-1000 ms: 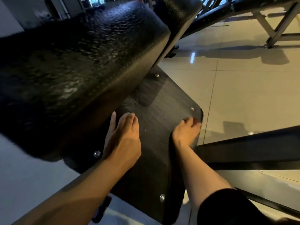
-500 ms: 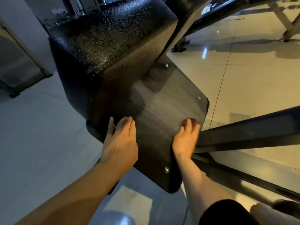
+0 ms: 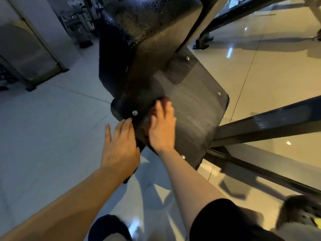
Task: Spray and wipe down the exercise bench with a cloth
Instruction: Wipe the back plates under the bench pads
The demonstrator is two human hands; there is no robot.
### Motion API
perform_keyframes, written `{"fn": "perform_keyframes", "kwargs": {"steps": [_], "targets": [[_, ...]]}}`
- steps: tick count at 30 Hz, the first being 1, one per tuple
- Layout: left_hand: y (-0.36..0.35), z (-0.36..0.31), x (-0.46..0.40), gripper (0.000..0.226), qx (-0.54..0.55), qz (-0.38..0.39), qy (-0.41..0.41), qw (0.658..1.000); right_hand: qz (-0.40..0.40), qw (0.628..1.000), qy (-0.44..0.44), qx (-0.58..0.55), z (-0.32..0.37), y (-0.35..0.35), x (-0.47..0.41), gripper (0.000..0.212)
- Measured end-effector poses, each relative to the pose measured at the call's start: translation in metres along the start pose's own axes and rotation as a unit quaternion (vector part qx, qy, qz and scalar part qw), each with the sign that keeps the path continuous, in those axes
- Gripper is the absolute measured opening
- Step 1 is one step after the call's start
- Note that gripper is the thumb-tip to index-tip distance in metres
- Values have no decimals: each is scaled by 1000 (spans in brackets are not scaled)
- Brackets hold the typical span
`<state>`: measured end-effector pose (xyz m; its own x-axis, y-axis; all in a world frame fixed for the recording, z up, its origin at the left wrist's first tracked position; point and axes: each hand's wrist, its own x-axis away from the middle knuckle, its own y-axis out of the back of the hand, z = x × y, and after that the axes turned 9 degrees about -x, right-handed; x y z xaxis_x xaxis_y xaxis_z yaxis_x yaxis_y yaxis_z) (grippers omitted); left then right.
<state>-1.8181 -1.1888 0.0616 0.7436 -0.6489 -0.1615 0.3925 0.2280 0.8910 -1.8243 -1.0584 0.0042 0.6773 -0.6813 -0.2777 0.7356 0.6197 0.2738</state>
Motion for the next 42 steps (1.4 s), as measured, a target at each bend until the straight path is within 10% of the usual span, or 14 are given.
{"fn": "perform_keyframes", "kwargs": {"steps": [7,16,26,35,42], "targets": [[-20,-7,20,83,-1,-24,-71,997,-109,943,-311,53,-93,55,53,52],[-2,3,29,74,44,-23,-6,999,63,994,72,46,23,-24,39,55],[-2,-13,21,80,7,13,-62,998,-114,956,-263,62,-68,36,77,55],[4,6,21,78,24,47,30,998,81,993,67,49,25,-19,46,58],[-2,-12,17,67,40,25,1,999,-86,983,-162,9,-79,41,95,55]]}}
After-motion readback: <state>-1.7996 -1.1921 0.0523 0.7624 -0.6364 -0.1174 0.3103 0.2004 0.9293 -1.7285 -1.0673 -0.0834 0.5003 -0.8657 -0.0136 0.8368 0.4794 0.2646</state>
